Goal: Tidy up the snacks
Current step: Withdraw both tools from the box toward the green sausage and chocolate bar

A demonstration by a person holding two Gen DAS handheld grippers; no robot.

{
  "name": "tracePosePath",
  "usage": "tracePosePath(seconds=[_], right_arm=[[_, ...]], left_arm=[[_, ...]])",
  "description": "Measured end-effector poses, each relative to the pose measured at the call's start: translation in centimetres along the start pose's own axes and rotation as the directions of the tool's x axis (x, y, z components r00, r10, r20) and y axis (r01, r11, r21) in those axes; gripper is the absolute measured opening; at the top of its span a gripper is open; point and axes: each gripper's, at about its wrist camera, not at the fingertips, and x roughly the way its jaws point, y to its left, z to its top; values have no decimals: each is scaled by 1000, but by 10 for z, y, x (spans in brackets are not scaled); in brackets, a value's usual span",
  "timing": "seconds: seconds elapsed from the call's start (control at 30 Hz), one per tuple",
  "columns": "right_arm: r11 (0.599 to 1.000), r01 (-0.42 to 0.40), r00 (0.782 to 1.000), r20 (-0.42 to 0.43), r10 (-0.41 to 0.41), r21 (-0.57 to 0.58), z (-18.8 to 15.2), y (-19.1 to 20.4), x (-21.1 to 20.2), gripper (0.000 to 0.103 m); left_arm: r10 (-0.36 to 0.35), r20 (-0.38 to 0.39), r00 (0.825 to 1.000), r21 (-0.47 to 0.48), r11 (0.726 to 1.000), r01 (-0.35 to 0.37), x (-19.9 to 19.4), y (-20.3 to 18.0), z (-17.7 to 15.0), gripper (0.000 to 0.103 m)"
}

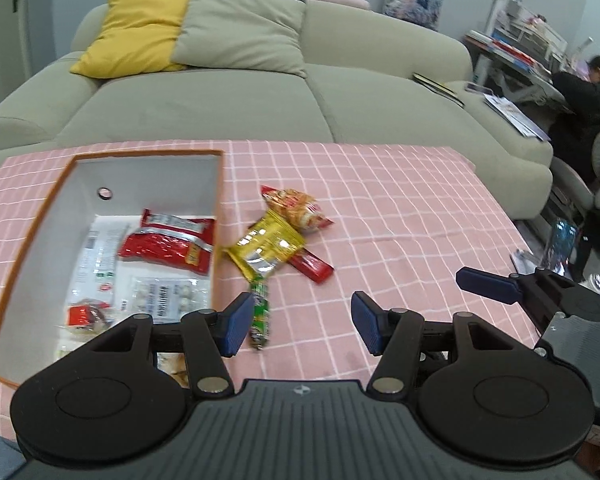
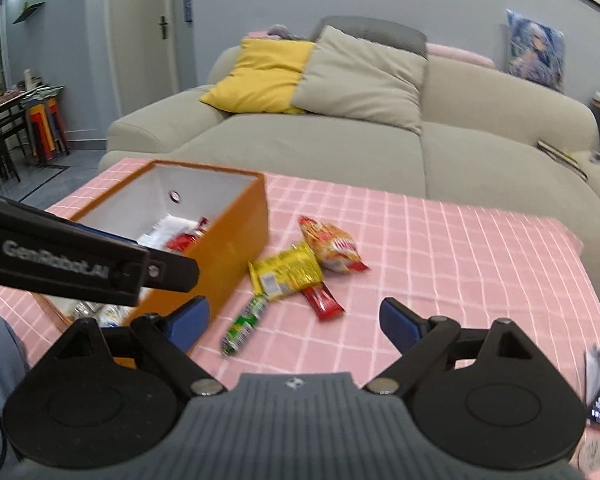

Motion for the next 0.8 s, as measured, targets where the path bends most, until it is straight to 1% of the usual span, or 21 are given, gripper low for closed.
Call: tracePosePath(seconds=[0.17, 0.23, 0.27, 0.33, 0.4, 0.47, 0.5, 0.6, 0.73, 0.8], right_arm=[[1000, 12, 1000, -10, -12, -5, -13, -13, 5, 89], [1000, 15, 1000, -16, -15, -23, -18, -15, 9, 88], [999, 15, 1000, -20, -16, -30, -20, -17, 12, 87], [999, 15, 999, -32, -16, -38, -24, -22, 17, 82], [999, 14, 999, -43, -16, -45, -26, -26, 23, 81], [998, 9, 999, -43, -11, -56, -28, -30, 28, 79], [998, 4, 999, -43, -7, -66, -29, -32, 31, 77], [996, -4, 999, -42, 0, -89, -30, -38, 39, 76], [996, -17, 998, -55, 12, -89, -30, -48, 54, 75], [996, -32, 998, -61, 27, -89, -31, -52, 61, 73]], left_arm=[[0, -27, 1000, 27, 1000, 1, 14, -12, -3, 61], [1, -37, 999, 31, 1000, 0, 18, -17, -2, 56], [1, -44, 999, 30, 1000, 0, 21, -20, 0, 55], [17, -58, 998, 21, 1000, -15, 29, -25, 3, 51], [43, -77, 996, 3, 999, -43, 40, -29, 5, 48], [82, -83, 993, -19, 996, -84, 51, -32, 5, 47], [98, -76, 992, -27, 995, -100, 55, -32, 5, 45], [156, -31, 987, -40, 987, -157, 66, -35, -1, 45], [257, -21, 966, -39, 965, -258, 86, -36, -13, 45], [286, -27, 958, -33, 957, -287, 95, -36, -17, 45]])
